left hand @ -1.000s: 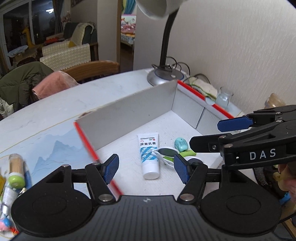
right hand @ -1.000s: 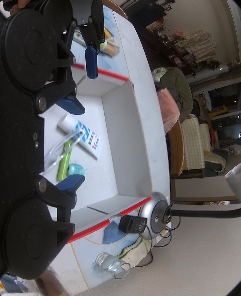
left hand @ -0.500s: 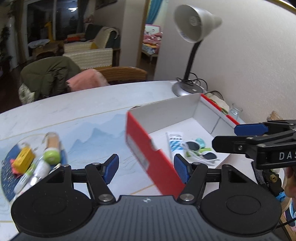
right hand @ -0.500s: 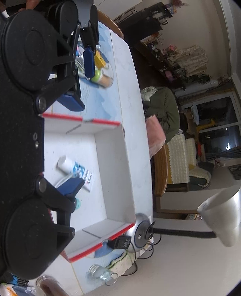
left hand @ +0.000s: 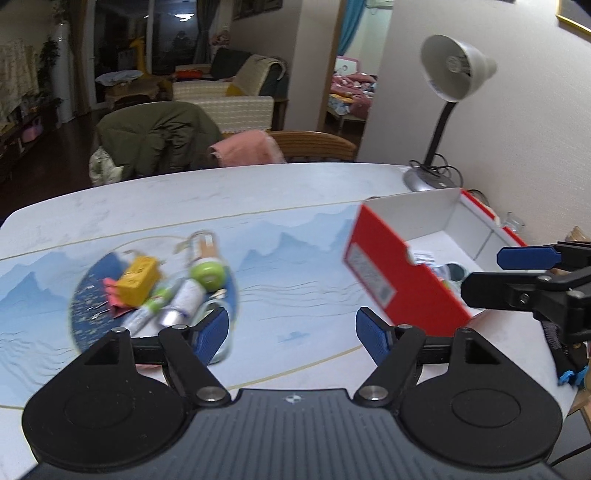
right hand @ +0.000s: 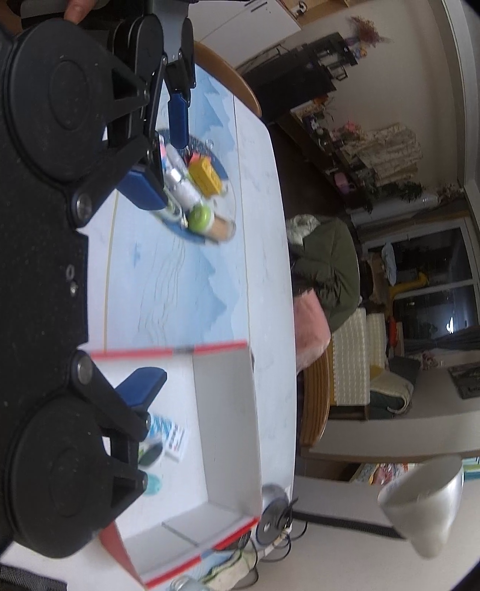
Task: Organize rigid objects
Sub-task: 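Withdraw both tools from the shoebox back toward the pile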
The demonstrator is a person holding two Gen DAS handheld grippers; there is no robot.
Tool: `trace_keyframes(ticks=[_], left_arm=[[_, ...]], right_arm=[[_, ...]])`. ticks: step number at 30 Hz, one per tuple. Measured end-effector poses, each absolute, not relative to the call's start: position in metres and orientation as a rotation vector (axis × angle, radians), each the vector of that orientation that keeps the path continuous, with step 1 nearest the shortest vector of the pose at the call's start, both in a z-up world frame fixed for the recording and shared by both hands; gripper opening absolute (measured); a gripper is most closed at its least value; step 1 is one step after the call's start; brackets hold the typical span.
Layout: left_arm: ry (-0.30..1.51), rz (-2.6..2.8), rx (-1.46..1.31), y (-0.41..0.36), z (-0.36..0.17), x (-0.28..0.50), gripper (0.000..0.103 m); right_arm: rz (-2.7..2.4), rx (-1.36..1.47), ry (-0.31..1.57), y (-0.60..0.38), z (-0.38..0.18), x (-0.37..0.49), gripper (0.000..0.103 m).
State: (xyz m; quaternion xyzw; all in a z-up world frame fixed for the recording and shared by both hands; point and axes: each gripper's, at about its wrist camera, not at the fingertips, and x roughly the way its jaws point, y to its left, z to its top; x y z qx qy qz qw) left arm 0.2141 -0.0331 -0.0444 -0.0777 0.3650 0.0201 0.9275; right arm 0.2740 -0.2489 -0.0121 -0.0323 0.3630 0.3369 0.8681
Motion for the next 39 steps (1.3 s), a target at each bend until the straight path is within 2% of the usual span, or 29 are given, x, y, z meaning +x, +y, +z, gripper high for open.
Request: trace_keyframes(ticks=[2, 4, 12, 15, 16, 30, 39], left_arm=[[0.747, 0.052, -0.169, -0.018, -0.047, 0.207, 0.076], [0.750, 0.065, -0.173, -0.005, -0.050, 0.201, 0.085], [0.754, 0.079, -0.213, 0.041, -0.070, 0.183, 0.086], [0.751, 0.086, -0.204, 0.053, -0.076, 0.181, 0.101], [0.743, 0.090, -0.198, 0.056, -0.077, 0.179, 0.103], [0.792, 0.133, -0.238, 0.102, -0.116, 0.196, 0.103], [0.834, 0.155, -0.312, 0.119, -0.141, 0.216, 0.103]], right_arm=[[0.720, -0.075, 0.758, -0.237, -0.014, 0.268, 0.096], [0.735, -0.085, 0.764, -0.225, -0.017, 0.262, 0.096], [0.760, -0.140, 0.817, -0.182, -0.036, 0.239, 0.096], [0.779, -0.155, 0.836, -0.167, -0.042, 0.231, 0.096], [0.785, -0.162, 0.840, -0.162, -0.045, 0.228, 0.096], [0.819, -0.256, 0.906, -0.097, -0.093, 0.217, 0.092], [0.845, -0.300, 0.929, -0.062, -0.126, 0.227, 0.084]])
